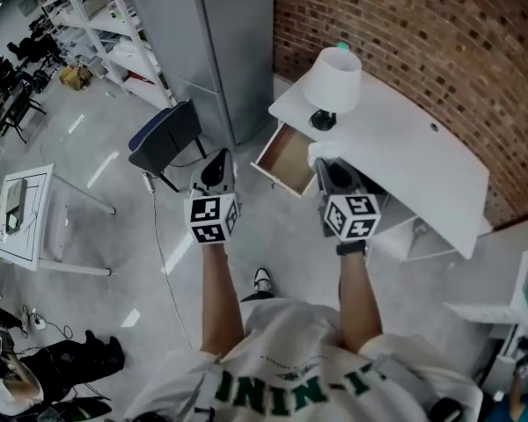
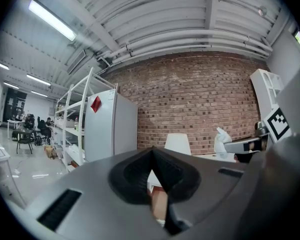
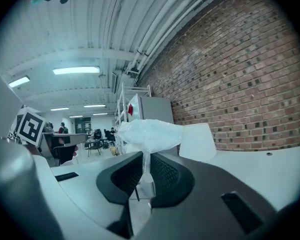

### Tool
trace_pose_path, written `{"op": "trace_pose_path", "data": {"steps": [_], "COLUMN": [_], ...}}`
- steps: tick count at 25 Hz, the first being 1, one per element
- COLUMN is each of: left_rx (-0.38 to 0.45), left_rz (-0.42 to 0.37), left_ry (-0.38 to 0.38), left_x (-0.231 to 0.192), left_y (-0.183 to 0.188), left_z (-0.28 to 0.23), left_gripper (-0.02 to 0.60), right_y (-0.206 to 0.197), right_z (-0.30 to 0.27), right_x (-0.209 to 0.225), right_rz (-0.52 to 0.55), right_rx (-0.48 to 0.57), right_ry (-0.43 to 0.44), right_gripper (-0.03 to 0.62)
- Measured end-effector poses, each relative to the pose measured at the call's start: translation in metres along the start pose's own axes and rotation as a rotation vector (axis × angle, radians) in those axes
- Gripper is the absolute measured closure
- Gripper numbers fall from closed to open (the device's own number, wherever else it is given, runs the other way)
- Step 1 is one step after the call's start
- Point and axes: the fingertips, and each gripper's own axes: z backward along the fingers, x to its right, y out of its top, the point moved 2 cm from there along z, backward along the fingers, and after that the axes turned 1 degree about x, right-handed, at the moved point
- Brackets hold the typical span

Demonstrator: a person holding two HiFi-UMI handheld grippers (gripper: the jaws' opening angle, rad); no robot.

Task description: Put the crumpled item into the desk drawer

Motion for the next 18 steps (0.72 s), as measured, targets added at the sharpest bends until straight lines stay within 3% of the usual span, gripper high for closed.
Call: {"op": "trace_pose_path", "data": {"steps": [10, 18], "left_rx": [-0.053, -0.094], "left_rz": [0.01, -0.006], "left_ry": [-0.107, -0.221], "left_x": [-0.037, -0.03], "left_y": [-0.043, -0.072], "left_z": [-0.079, -0.139], "left_gripper": [0.583, 0.583], "right_y": [-0.049, -0.086], "right_z": [-0.079, -0.116], "right_x": [0.009, 0.037], "right_rz": [-0.022, -0.002], "right_rx": [-0.083, -0.182], "right_ry": [-0.076, -0.101], "right_gripper": [0.554, 0.554]}}
